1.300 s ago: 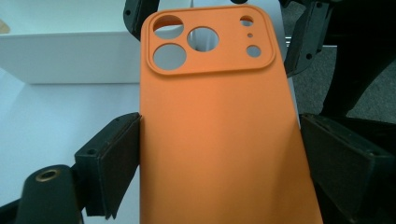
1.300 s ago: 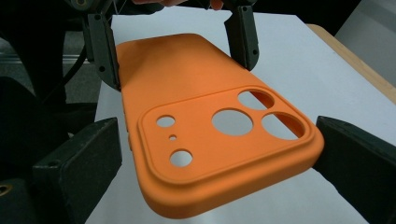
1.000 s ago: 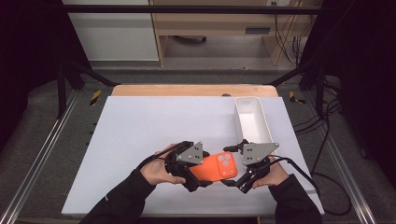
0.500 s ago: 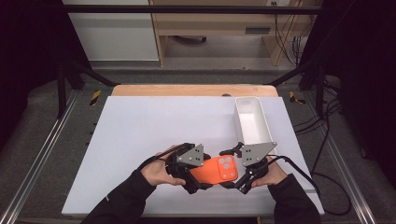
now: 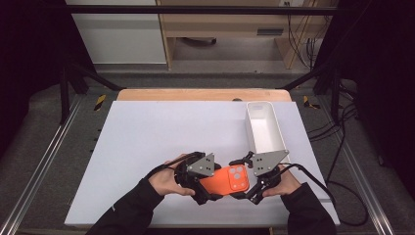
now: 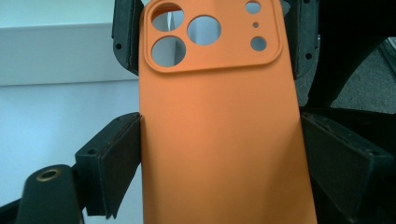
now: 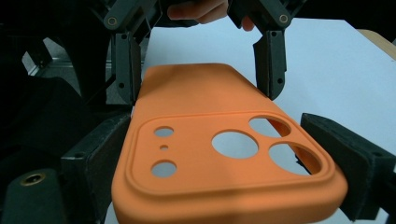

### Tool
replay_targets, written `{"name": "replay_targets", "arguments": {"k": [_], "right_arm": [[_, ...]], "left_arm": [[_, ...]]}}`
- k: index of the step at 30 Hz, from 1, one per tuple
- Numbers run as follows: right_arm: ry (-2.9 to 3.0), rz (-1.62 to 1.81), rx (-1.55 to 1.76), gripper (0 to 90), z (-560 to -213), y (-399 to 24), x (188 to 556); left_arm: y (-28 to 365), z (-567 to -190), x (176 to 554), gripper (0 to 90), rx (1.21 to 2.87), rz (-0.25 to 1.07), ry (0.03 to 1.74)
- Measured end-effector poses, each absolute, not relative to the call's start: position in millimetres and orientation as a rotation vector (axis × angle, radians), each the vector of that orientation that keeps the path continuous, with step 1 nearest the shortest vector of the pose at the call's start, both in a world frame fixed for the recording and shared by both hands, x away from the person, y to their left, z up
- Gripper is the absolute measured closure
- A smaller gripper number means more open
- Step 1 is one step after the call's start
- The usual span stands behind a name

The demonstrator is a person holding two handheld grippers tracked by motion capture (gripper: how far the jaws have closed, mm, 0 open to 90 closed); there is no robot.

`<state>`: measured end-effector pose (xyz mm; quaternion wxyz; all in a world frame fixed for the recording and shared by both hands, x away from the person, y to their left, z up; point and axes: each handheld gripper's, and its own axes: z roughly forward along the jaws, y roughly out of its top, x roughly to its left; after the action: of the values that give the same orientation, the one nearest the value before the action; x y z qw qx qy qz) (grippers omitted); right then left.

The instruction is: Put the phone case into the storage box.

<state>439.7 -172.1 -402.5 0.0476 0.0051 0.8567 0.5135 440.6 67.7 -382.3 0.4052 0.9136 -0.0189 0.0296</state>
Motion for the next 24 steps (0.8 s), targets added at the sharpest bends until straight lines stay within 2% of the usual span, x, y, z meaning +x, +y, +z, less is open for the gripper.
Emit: {"name": "replay_targets", "arguments": {"k": [24], "right_arm": [[2.683, 1.585, 0.003, 15.5, -404.3, -172.9, 439.8]], "left_arm": [[65.0, -385.4, 436.7, 14.3, 2.338, 0.081, -0.093]]}}
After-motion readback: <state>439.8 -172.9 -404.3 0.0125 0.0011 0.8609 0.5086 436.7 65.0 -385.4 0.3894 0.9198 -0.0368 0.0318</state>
